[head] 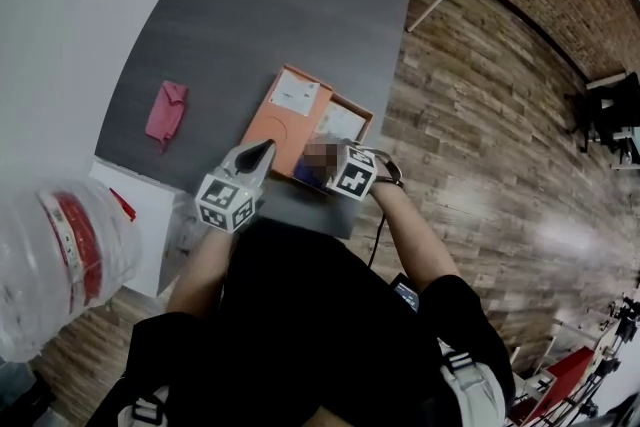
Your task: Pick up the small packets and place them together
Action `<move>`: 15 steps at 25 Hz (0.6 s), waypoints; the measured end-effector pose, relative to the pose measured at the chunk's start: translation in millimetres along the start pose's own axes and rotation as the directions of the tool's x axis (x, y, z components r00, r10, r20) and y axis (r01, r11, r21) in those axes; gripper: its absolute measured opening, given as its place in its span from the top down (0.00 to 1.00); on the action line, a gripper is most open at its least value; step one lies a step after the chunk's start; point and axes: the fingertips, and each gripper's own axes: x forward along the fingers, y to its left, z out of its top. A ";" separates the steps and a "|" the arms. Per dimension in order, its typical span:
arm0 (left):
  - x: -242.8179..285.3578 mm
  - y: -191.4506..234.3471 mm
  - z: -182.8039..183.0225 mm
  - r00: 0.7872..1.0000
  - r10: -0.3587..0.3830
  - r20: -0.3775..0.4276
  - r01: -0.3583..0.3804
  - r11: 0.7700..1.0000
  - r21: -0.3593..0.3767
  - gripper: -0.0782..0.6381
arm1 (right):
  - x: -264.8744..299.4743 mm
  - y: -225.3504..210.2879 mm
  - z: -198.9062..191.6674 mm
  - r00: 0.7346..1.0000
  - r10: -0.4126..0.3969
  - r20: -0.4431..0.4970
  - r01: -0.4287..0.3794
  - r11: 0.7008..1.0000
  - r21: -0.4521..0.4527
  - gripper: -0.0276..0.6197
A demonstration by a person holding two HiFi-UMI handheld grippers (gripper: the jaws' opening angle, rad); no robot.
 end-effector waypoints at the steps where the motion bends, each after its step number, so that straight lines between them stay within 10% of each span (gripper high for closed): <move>1: -1.4 0.9 -1.5 1.000 0.004 -0.001 -0.004 1.000 -0.007 0.89 | 2.2 1.6 -0.9 1.000 0.009 -0.017 -0.009 1.000 -0.001 0.59; 15: -7.4 6.1 -9.5 1.000 0.020 -0.007 -0.021 0.999 -0.039 0.89 | 22.5 12.8 -16.7 0.978 0.013 -0.209 -0.017 1.000 -0.019 0.48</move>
